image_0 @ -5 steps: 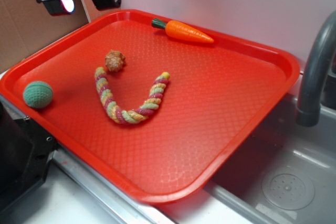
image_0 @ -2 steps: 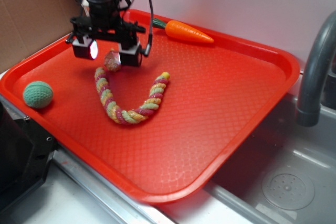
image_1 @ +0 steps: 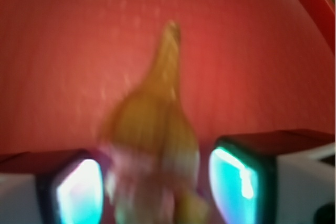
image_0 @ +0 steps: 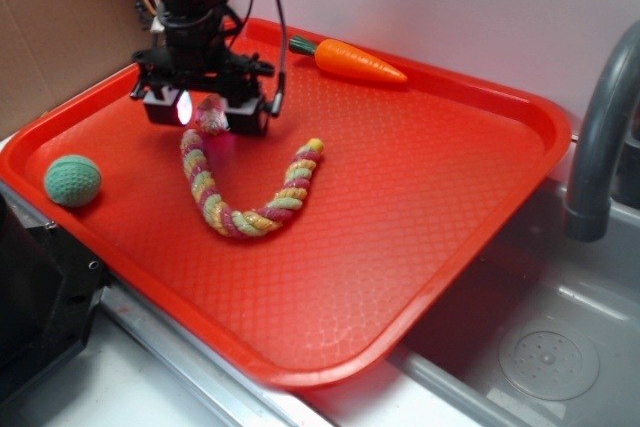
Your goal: Grab the shell.
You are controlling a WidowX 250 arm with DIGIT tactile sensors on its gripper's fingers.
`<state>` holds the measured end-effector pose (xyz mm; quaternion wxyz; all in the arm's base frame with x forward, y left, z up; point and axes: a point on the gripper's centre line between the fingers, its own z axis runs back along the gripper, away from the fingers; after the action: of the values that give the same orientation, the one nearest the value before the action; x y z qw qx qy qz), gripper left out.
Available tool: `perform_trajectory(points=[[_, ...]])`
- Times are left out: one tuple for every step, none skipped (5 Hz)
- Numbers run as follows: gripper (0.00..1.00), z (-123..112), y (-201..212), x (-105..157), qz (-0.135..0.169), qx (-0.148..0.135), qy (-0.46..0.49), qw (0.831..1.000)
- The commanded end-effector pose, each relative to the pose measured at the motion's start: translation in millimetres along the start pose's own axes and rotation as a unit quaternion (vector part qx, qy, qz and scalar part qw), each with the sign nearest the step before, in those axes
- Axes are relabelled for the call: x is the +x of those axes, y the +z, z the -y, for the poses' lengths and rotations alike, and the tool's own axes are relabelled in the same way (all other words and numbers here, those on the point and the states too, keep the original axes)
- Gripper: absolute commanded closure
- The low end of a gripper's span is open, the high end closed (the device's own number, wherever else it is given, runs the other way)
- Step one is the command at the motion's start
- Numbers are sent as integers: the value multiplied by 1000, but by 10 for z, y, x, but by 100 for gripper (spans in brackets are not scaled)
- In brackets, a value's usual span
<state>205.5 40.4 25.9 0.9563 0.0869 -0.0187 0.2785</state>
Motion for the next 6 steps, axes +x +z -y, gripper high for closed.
perform_trajectory(points=[[100,129,907,99,118,-75,-39,989],[100,225,1431,113,161,-107,-80,978],[0,107,1313,230,144,-127,-82,978],[0,59,935,319,104,-139,-65,983],[0,-48,687,247,81,-131,-61,986],[0,-195,333,238,59,-115,-61,990]])
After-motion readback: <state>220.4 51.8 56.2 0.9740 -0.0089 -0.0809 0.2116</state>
